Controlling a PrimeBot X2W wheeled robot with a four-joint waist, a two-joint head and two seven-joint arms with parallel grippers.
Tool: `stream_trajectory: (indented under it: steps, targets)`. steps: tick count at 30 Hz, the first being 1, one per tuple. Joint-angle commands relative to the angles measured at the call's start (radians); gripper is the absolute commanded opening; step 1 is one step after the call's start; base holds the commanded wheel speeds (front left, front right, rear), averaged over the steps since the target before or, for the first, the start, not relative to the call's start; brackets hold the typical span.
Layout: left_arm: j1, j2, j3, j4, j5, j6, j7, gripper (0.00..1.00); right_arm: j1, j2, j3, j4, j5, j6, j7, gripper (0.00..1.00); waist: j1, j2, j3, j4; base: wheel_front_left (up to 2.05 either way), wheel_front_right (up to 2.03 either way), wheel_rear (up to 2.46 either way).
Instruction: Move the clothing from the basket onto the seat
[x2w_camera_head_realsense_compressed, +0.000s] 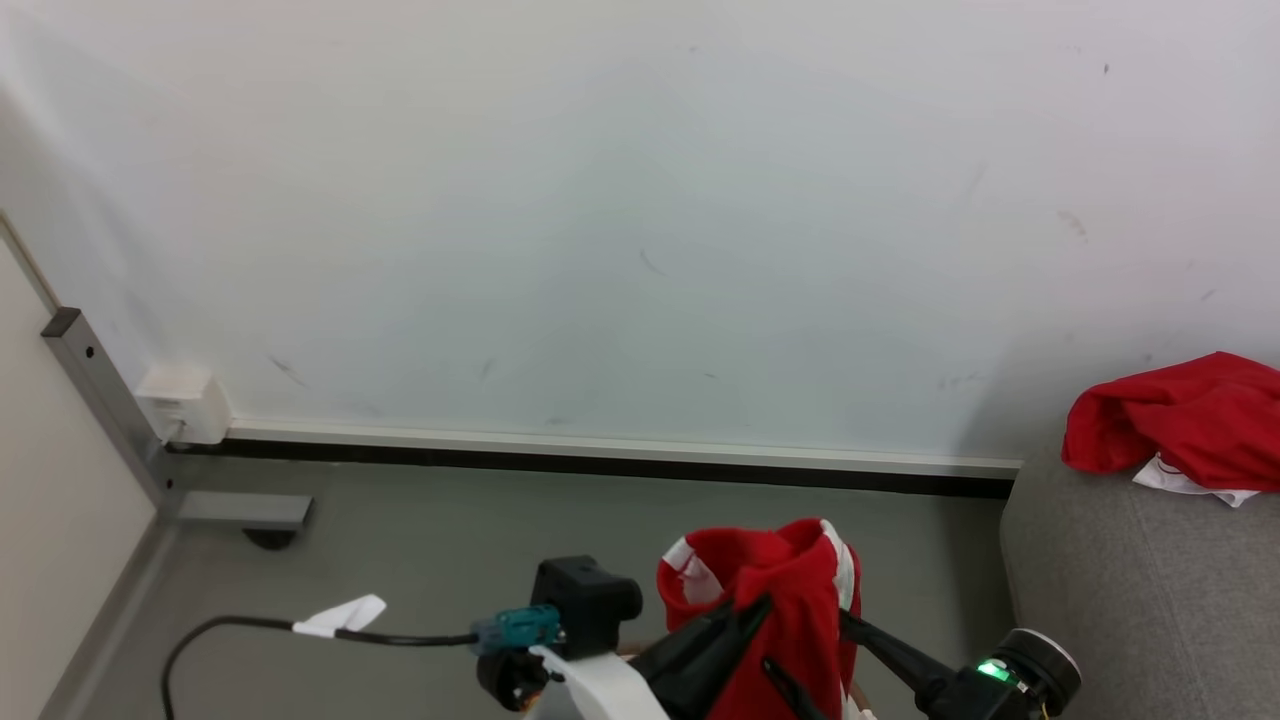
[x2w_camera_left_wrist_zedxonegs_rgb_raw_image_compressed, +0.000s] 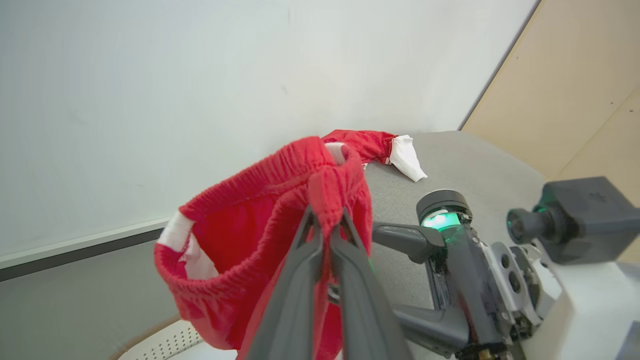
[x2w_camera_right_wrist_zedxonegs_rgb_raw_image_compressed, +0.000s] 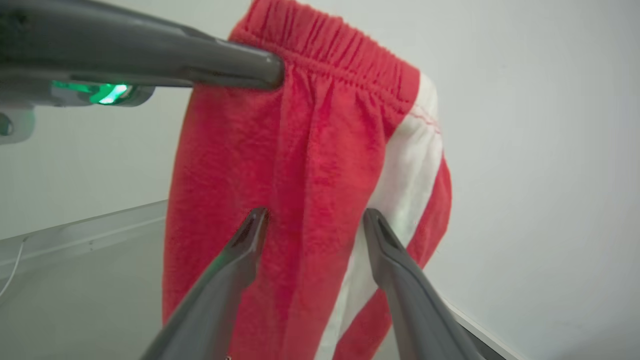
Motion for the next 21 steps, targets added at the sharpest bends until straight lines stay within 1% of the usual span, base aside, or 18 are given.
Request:
stream_trajectory:
  steps: [1, 4, 6, 7, 8, 9, 10, 15, 17, 19, 20, 21]
  targets:
    - [-0.011, -0.006, -0.005, -0.011, -0.008, -0.011, 0.009, 0.00, -0.021, -0.009, 0.015, 0.010, 0.019, -0.002, 0.001, 1.00, 0.0000, 0.0000, -0.001, 0.001, 0.00, 0.00, 0.00]
    - [-0.008, -0.013, -0.013, -0.026, -0.029, -0.030, 0.021, 0.00, -0.046, -0.010, 0.053, 0.013, 0.050, -0.002, 0.001, 1.00, 0.0000, 0.0000, -0.002, 0.001, 0.00, 0.00, 0.00]
    - [-0.006, -0.017, -0.018, -0.029, -0.041, -0.041, 0.028, 0.00, -0.060, -0.012, 0.088, 0.004, 0.090, -0.002, 0.001, 1.00, 0.0000, 0.0000, -0.002, 0.000, 0.00, 0.00, 0.00]
    - [-0.006, -0.019, -0.017, -0.026, -0.040, -0.041, 0.027, 0.00, -0.069, -0.018, 0.101, 0.004, 0.100, -0.002, 0.001, 1.00, 0.0000, 0.0000, -0.001, -0.001, 0.00, 0.00, 0.00]
    - [-0.008, -0.021, -0.019, -0.021, -0.037, -0.043, 0.026, 0.00, -0.080, -0.022, 0.118, 0.002, 0.115, -0.002, 0.001, 0.80, 0.0000, 0.0000, 0.000, -0.002, 0.00, 0.00, 0.00]
    - [-0.009, -0.023, -0.020, -0.018, -0.039, -0.047, 0.024, 0.00, -0.088, -0.025, 0.128, 0.001, 0.129, -0.002, 0.001, 0.39, 0.0000, 0.0000, 0.001, -0.003, 0.00, 0.00, 0.00]
    - [-0.009, -0.027, -0.021, -0.016, -0.042, -0.049, 0.023, 0.00, -0.095, -0.028, 0.137, 0.001, 0.140, -0.002, 0.001, 0.00, 0.0000, 0.0000, 0.002, -0.005, 0.00, 0.00, 0.00]
    - [-0.012, -0.031, -0.021, -0.008, -0.045, -0.057, 0.018, 0.00, -0.118, -0.046, 0.143, 0.001, 0.170, -0.002, 0.001, 0.00, 0.0000, 0.0000, 0.008, -0.010, 0.00, 0.00, 0.00]
    - [-0.015, -0.029, -0.019, -0.002, -0.032, -0.050, 0.009, 0.00, -0.113, -0.050, 0.133, -0.003, 0.180, -0.002, 0.001, 0.00, 0.0000, 0.0000, 0.010, -0.013, 0.00, 0.00, 0.00]
    - [-0.018, -0.026, -0.025, 0.004, -0.014, -0.045, 0.005, 0.39, -0.107, -0.056, 0.125, -0.007, 0.185, -0.002, 0.001, 0.00, 0.0000, 0.0000, 0.013, -0.018, 0.00, 0.00, 0.00]
    - [-0.016, -0.027, -0.026, 0.006, -0.014, -0.044, 0.004, 0.81, -0.103, -0.058, 0.118, -0.008, 0.187, -0.002, 0.001, 0.00, 0.0000, 0.0000, 0.015, -0.021, 0.00, 0.00, 0.00]
    - [-0.014, -0.028, -0.024, 0.009, -0.013, -0.042, -0.001, 1.00, -0.101, -0.060, 0.113, -0.010, 0.187, -0.002, 0.001, 0.00, 0.0000, 0.0000, 0.017, -0.025, 0.00, 0.00, 0.00]
